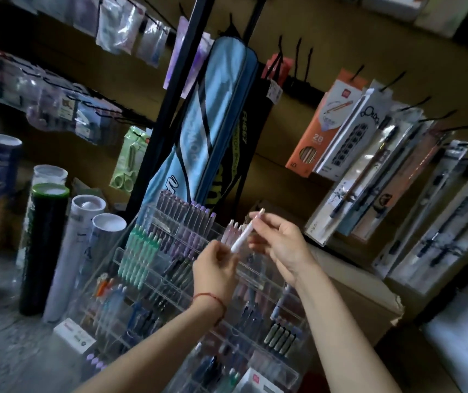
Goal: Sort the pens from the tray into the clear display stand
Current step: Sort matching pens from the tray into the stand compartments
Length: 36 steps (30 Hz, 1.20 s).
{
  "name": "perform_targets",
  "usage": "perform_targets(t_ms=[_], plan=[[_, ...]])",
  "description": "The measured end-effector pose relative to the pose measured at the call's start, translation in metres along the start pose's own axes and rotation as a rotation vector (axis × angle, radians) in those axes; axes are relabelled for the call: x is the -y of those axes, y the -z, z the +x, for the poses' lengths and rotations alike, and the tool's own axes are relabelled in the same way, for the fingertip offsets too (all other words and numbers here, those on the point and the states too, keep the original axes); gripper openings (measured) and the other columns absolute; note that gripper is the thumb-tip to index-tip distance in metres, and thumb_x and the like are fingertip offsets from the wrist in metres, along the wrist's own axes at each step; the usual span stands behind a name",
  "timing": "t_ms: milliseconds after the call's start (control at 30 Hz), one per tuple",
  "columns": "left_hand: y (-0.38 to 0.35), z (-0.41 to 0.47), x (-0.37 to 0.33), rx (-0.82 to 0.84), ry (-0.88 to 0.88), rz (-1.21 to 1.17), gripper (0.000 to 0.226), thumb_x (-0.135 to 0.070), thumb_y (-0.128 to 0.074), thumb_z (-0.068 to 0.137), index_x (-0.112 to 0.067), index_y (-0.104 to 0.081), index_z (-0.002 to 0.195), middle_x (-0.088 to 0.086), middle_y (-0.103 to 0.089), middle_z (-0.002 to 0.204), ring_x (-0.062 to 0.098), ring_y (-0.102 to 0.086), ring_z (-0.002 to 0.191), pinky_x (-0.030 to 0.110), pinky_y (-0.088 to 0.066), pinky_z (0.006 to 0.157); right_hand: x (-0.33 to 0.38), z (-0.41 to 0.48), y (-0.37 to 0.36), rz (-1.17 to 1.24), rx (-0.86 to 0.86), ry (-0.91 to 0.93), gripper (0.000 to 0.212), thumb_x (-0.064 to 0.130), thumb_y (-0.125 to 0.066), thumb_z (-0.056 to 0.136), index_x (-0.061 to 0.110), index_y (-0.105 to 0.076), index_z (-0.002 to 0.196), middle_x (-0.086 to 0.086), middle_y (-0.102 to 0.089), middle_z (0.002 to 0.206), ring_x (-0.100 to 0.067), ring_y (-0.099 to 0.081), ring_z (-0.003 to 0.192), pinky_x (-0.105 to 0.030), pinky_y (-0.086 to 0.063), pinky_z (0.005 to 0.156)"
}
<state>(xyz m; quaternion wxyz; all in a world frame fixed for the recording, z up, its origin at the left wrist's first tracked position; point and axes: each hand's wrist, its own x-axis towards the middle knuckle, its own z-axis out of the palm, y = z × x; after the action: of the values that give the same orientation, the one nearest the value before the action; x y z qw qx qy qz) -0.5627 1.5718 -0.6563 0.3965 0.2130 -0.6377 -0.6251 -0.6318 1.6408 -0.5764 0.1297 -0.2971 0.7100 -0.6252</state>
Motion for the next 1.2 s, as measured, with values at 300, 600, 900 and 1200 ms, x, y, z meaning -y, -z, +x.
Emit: perform_targets(t_ms=[300,600,900,1200], plan=[[0.001,0.035,0.007,0.206,-0.215,0.597,0.050,-0.027,-0.043,0.096,-0.020,-0.027,0.143,-0.002,-0.028,0.150,0.019,-0.022,0.137,0.037,-0.020,0.113,0.025,0.027,0.027,-0.288,-0.402,0.375,0.007,0.008,-0.056,0.091,0.014,-0.061,0.092,-0.007,-0.065,0.098,-0.017,-0.063,0.088,-0.026,-0.053,0.082],[-0.003,0.036,0.013,0.422,-0.167,0.691,0.083,-0.003,-0.041,0.084,-0.025,0.007,0.149,-0.006,0.008,0.157,0.023,-0.001,0.143,0.041,-0.004,0.116,-0.031,0.041,0.012,-0.635,-0.155,0.191,0.018,0.008,-0.055,0.091,0.016,-0.054,0.107,-0.002,-0.063,0.093,-0.007,-0.060,0.083,-0.008,-0.045,0.064],[0.007,0.036,0.011,0.444,-0.185,0.660,0.090,0.004,-0.041,0.075,-0.028,0.002,0.148,-0.008,-0.001,0.157,0.023,-0.013,0.137,0.040,-0.013,0.112,-0.046,0.046,0.012,-1.044,-0.128,0.084,0.020,0.031,-0.052,0.094,0.018,-0.066,0.099,-0.001,-0.069,0.100,-0.022,-0.060,0.099,-0.039,-0.048,0.089],[0.042,0.029,0.016,0.160,-0.273,0.412,0.041,0.006,-0.039,0.084,-0.011,-0.056,0.116,0.006,-0.058,0.120,0.023,-0.054,0.110,0.038,-0.046,0.095,-0.012,0.027,-0.007,-1.266,-0.285,0.328,0.036,0.016,-0.045,0.096,0.010,-0.051,0.131,-0.011,-0.053,0.130,-0.026,-0.045,0.119,-0.034,-0.037,0.098]])
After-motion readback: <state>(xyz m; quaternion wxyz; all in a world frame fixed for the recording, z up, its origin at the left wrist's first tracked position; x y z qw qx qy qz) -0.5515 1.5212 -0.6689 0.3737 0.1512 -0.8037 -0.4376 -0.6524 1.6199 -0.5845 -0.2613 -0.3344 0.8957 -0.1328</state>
